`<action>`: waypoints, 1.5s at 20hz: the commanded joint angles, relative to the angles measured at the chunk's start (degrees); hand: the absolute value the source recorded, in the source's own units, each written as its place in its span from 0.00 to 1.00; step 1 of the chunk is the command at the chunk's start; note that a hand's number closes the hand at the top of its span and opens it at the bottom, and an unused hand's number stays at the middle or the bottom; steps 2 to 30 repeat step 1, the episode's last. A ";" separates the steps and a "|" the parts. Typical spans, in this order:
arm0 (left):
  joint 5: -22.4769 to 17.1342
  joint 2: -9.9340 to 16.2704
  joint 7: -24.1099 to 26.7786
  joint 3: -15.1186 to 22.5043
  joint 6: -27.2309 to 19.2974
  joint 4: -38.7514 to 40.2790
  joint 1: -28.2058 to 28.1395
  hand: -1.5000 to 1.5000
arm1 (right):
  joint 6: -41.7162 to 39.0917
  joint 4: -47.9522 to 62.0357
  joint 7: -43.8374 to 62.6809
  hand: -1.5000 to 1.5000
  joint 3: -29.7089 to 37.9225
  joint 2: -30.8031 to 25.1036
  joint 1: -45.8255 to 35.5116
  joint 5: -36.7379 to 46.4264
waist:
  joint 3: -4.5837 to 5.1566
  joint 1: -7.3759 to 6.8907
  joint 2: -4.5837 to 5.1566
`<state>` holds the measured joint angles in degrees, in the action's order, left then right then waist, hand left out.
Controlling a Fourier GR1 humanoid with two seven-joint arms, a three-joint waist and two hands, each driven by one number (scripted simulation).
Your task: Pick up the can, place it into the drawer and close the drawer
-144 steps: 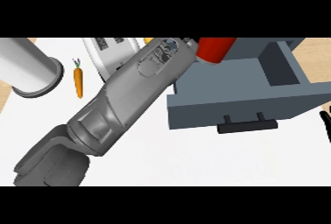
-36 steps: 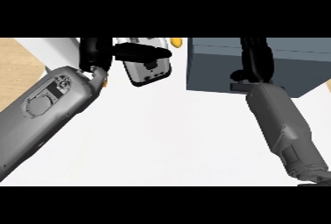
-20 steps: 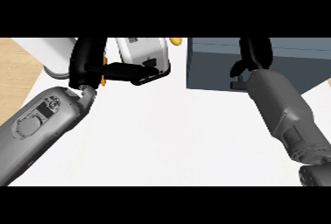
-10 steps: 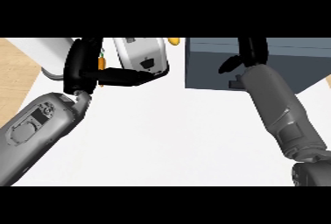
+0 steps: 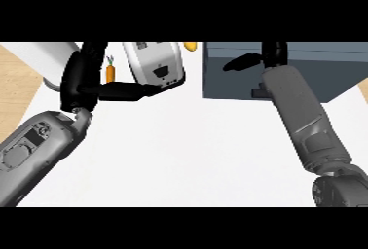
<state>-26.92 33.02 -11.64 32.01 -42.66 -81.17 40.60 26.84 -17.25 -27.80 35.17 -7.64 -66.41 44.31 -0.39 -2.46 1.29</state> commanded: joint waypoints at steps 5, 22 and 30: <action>0.80 -0.68 1.83 -1.51 0.18 -0.17 -1.92 0.00 | 0.00 -0.95 -0.13 0.00 3.68 1.71 -3.31 -5.21 | 0.33 -0.04 -0.47; 0.80 -0.68 1.83 -1.51 0.18 -0.17 -1.92 0.00 | 0.00 -0.95 -0.13 0.00 3.68 1.71 -3.31 -5.21 | 0.33 -0.04 -0.47; 0.80 -0.68 1.83 -1.51 0.18 -0.17 -1.92 0.00 | 0.00 -0.95 -0.13 0.00 3.68 1.71 -3.31 -5.21 | 0.33 -0.04 -0.47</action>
